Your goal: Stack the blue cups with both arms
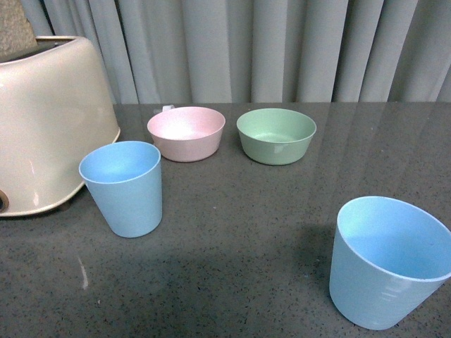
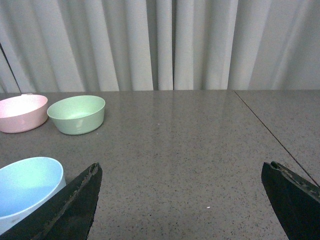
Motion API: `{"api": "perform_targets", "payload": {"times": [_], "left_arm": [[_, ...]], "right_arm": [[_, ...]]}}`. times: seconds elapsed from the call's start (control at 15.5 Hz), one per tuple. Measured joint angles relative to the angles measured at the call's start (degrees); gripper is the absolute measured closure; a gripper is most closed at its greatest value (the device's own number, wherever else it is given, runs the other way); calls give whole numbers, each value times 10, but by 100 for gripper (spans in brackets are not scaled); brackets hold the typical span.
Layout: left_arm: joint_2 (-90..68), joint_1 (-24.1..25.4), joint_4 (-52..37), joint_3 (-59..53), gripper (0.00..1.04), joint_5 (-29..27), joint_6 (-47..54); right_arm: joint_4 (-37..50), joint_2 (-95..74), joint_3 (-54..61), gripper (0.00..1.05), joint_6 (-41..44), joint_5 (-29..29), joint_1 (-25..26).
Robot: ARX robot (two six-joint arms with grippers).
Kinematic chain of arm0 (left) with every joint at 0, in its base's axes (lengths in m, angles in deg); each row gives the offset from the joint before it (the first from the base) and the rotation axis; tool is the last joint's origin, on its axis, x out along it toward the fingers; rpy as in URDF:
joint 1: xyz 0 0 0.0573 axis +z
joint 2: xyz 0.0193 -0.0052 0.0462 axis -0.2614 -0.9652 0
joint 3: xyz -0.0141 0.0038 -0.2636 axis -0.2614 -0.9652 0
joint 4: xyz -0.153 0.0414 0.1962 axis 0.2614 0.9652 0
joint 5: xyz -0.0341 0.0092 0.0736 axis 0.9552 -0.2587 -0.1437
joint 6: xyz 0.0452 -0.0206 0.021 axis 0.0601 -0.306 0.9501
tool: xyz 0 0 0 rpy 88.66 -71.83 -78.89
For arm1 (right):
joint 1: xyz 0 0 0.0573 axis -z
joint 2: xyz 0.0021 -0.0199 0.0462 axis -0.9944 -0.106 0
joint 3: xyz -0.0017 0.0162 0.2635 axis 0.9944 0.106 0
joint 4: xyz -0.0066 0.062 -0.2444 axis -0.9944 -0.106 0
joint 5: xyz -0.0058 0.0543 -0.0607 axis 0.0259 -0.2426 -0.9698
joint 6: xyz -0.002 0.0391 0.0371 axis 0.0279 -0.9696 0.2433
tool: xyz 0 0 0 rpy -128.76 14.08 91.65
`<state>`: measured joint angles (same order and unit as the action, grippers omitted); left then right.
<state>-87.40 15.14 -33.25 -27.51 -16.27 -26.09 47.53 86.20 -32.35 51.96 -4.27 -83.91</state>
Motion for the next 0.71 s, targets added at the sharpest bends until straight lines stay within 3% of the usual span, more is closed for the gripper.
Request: {"api": "perform_targets", "payload": {"times": [0.71], "left_arm": [[0, 0, 0, 0, 7, 0, 0]], "right_arm": [[0, 0, 0, 7, 0, 0, 0]]}}
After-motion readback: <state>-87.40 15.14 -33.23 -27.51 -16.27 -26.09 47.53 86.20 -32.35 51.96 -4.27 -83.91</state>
